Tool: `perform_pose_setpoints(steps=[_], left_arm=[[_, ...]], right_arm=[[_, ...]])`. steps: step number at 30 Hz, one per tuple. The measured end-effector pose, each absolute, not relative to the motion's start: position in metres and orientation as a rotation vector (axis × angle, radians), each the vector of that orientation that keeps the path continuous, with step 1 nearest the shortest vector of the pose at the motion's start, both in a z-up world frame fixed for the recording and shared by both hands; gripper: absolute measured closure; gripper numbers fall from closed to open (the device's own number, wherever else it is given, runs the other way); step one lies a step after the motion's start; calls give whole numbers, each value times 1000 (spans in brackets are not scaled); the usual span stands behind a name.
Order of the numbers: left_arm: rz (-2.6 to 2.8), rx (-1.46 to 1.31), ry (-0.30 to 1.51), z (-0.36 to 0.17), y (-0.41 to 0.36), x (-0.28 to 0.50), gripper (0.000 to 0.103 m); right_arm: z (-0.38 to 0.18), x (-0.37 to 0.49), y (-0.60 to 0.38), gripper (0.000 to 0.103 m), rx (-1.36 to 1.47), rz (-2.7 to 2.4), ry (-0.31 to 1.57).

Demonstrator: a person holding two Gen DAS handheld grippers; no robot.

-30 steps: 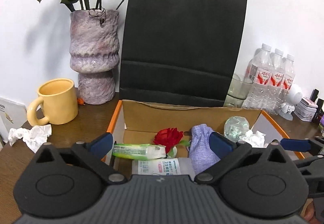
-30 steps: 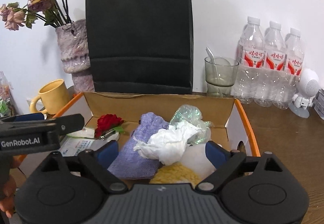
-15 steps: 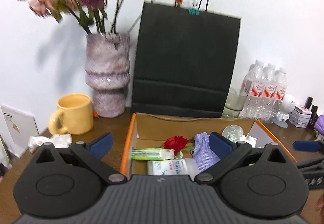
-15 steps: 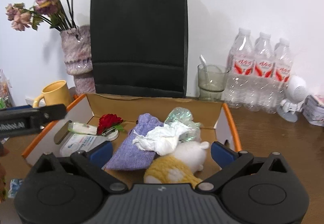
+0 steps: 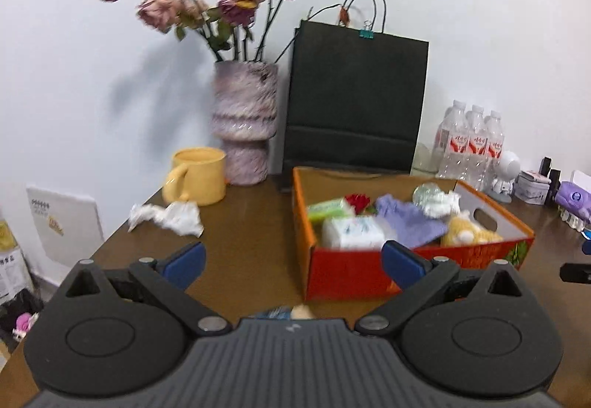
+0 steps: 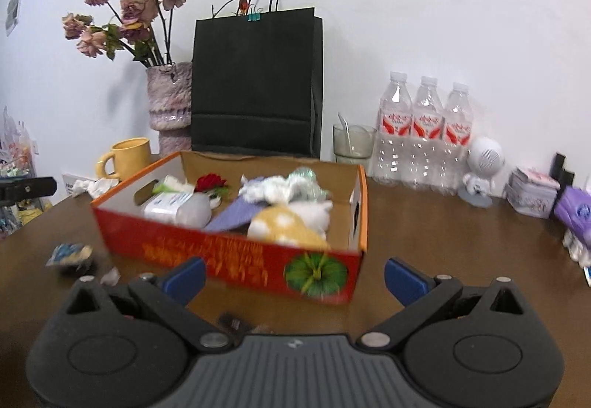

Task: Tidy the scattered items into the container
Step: 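Withdraw both tools from the box, then grasp the blue wet-wipe pack with the left tool while the right grasps the black carabiner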

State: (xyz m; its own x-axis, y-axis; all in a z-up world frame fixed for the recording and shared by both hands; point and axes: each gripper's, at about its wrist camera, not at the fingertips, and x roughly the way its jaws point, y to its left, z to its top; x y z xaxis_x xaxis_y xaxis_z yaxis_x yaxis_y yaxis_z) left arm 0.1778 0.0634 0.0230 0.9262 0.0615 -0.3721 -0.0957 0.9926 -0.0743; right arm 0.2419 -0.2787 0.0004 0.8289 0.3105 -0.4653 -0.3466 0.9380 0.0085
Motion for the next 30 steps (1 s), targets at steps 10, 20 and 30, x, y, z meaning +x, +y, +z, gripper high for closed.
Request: perform_pose_setpoints(steps=[10, 20, 30], left_arm=[[55, -81, 505, -16, 73, 147, 0], [19, 86, 578, -31, 62, 181, 0], [-19, 123, 618, -40, 68, 216, 0]], right_arm=[[-39, 198, -277, 0, -84, 358, 588], [-53, 217, -280, 10, -87, 331, 649], [-60, 258, -272, 39, -115, 362, 687]])
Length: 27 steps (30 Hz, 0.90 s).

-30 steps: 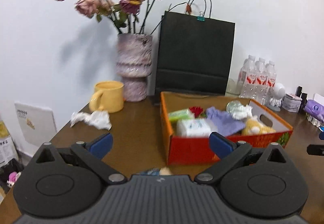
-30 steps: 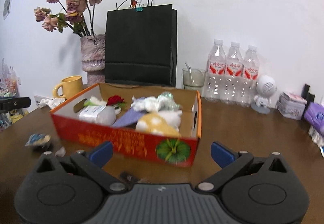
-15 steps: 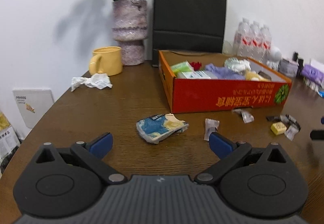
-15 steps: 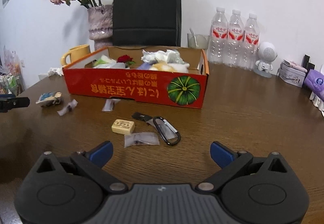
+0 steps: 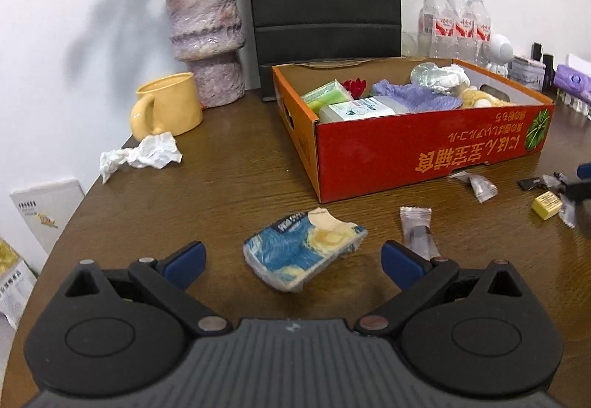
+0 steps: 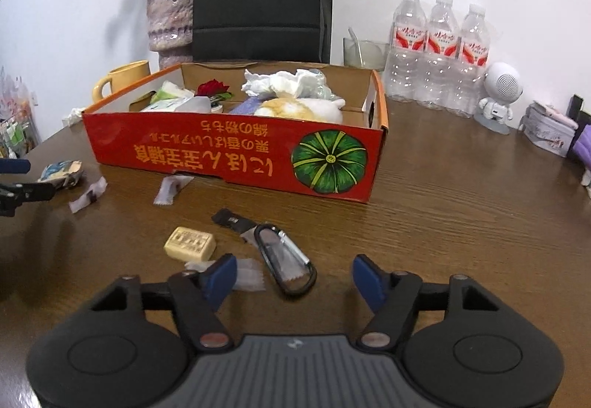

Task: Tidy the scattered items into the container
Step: 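Grasp the blue wet-wipe pack with the left tool while the right grasps the black carabiner, then carry the wipe pack and carabiner over the box with both tools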

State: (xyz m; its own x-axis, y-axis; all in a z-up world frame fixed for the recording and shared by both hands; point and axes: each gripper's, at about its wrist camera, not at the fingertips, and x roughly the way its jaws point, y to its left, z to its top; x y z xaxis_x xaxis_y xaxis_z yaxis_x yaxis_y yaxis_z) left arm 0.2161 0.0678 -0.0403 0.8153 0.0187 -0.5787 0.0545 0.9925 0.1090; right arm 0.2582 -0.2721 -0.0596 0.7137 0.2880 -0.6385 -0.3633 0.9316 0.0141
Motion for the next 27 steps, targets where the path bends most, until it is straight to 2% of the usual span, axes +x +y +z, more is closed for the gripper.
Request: perform_pose_setpoints(steps=[2, 4, 5, 6, 7, 11, 12, 14, 24, 27], left_arm=[[-34, 135, 619, -43, 67, 223, 0], [-37, 148, 632, -45, 66, 228, 3], [-45, 149, 632, -45, 66, 229, 4], [-54, 147, 635, -45, 66, 229, 10], [-59, 147, 640, -45, 66, 229, 20], [-87, 145, 644, -46, 65, 227, 42], [-93, 143, 643, -46, 65, 226, 53], [-98, 144, 640, -46, 63, 225, 65], [-75, 161, 605, -44, 53, 214, 86], [-65, 171, 591, -43, 48, 210, 88]], right_arm=[[-60, 265, -273, 45, -106, 373, 689], [-61, 271, -274, 61, -97, 385, 705], [-62, 272, -274, 63, -90, 389, 710], [-62, 271, -275, 72, -84, 392, 708], [-61, 270, -277, 80, -77, 396, 707], [-59, 266, -282, 80, -52, 397, 691], [-58, 265, -283, 80, -49, 397, 688], [-57, 262, -284, 80, -45, 397, 679], [-54, 256, -284, 80, -46, 385, 659], [-54, 255, -285, 80, -45, 386, 655]])
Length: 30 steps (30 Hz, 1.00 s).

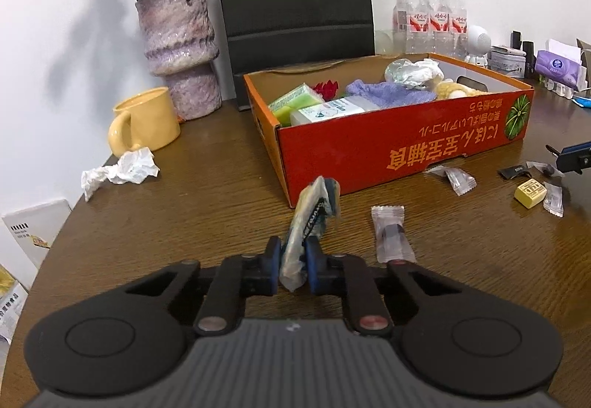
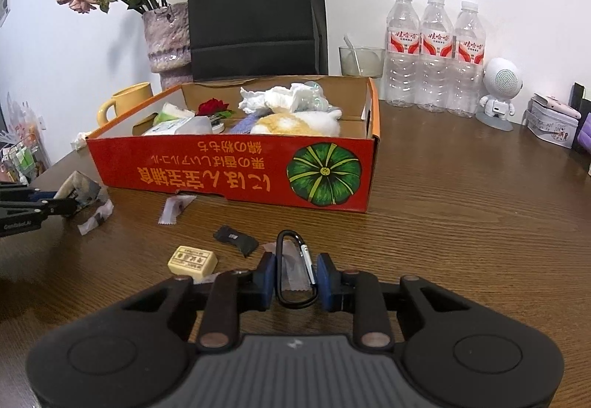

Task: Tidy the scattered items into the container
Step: 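Carry the wipe pack and carabiner over the box with both tools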

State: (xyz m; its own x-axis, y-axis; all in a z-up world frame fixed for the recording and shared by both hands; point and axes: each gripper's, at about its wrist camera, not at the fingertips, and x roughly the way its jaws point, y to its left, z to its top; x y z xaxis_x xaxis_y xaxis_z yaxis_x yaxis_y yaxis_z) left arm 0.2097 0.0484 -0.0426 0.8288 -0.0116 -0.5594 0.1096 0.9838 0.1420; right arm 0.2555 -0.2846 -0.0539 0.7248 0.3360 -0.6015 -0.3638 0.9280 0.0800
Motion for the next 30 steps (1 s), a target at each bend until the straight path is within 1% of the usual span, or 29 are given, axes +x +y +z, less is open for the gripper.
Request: perform_pose_setpoints(steps=[10, 17, 23, 30], left_arm=[[-64, 124, 507, -19, 36, 193, 89], [-89, 53, 433, 21, 28, 192, 88], [-84, 39, 376, 51, 15, 223, 88], [-69, -81, 383, 47, 0, 278, 88]], right_arm=[[-43, 247, -282, 80, -32, 396, 614], [-13, 246, -283, 80, -5, 401, 536], [22, 268, -275, 80, -15, 388, 469], [31, 317, -256, 80, 18, 334, 428]])
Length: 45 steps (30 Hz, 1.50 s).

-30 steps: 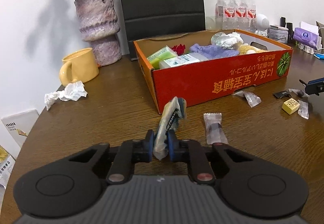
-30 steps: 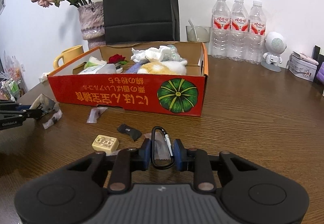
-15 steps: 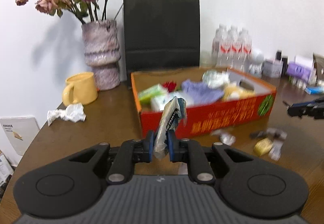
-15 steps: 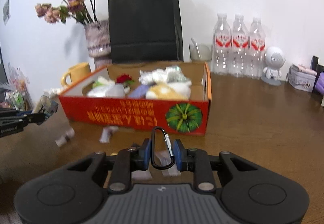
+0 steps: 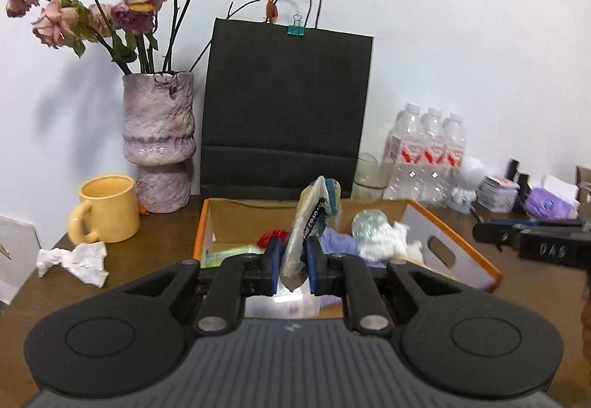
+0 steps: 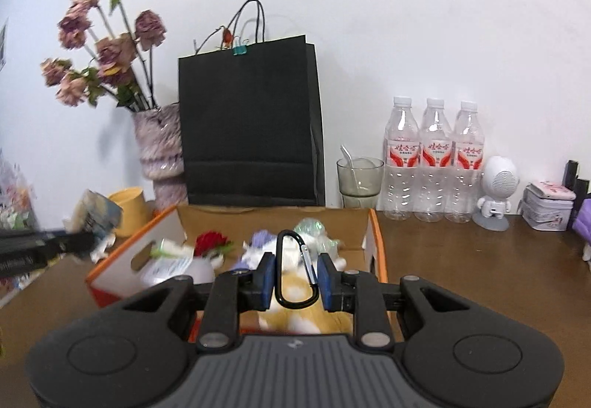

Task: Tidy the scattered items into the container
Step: 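Carry the wipe pack and carabiner over the box with both tools, then open both tools to drop the items into the box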

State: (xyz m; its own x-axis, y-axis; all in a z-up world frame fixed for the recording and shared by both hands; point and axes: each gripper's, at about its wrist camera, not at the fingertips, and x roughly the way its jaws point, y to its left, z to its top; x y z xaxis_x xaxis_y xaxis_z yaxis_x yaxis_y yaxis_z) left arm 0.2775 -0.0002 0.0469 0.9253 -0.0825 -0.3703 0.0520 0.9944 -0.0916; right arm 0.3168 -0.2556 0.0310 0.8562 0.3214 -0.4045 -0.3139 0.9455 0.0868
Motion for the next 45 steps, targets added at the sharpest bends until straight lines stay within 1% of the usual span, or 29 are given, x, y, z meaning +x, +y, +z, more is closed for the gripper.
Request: perform_pose_setpoints(steps=[11, 18, 20, 21, 22, 23, 25, 26, 27, 28, 29, 31, 32, 34, 36, 37, 38, 45], left_arm=[[-6, -147, 498, 17, -12, 366, 88], [22, -116, 545, 1, -16, 383, 86], [34, -113, 559, -2, -16, 385, 84], [37, -112, 561, -3, -15, 386, 84], [39, -111, 563, -4, -15, 386, 83], [41, -111, 563, -4, -14, 386, 83], [40, -106, 565, -4, -15, 386, 74], [39, -104, 563, -4, -14, 386, 71], [36, -103, 561, -3, -15, 385, 65], [34, -102, 558, -2, -15, 384, 55], [33, -97, 554, -1, -16, 383, 50], [27, -82, 542, 1, -18, 381, 34], [27, -76, 535, 3, -19, 379, 29], [36, -72, 515, 6, -20, 375, 11], [44, -70, 489, 11, -20, 371, 0], [46, -68, 476, 14, -21, 369, 0], [45, -67, 468, 16, -21, 366, 0], [22, -71, 415, 29, -21, 347, 0]], right_arm=[[-5, 404, -233, 80, -8, 252, 552], [-17, 430, -232, 80, -20, 225, 602], [-19, 433, -231, 80, -22, 227, 615], [-20, 434, -231, 77, -23, 227, 619], [-21, 434, -231, 70, -24, 230, 624], [-21, 434, -231, 66, -20, 236, 626], [-20, 433, -231, 49, -13, 248, 619], [-19, 432, -230, 46, -16, 251, 612], [-17, 430, -230, 39, -18, 253, 605], [-15, 428, -230, 32, -19, 257, 598], [-14, 427, -229, 30, -20, 261, 591], [-11, 424, -228, 21, -22, 268, 581], [-10, 423, -228, 19, -23, 270, 576], [-9, 421, -227, 14, -26, 271, 570], [-7, 419, -226, 10, -24, 275, 568], [-6, 418, -226, 8, -24, 275, 569], [-5, 417, -225, 1, -26, 271, 572], [4, 401, -222, 0, -42, 275, 558]])
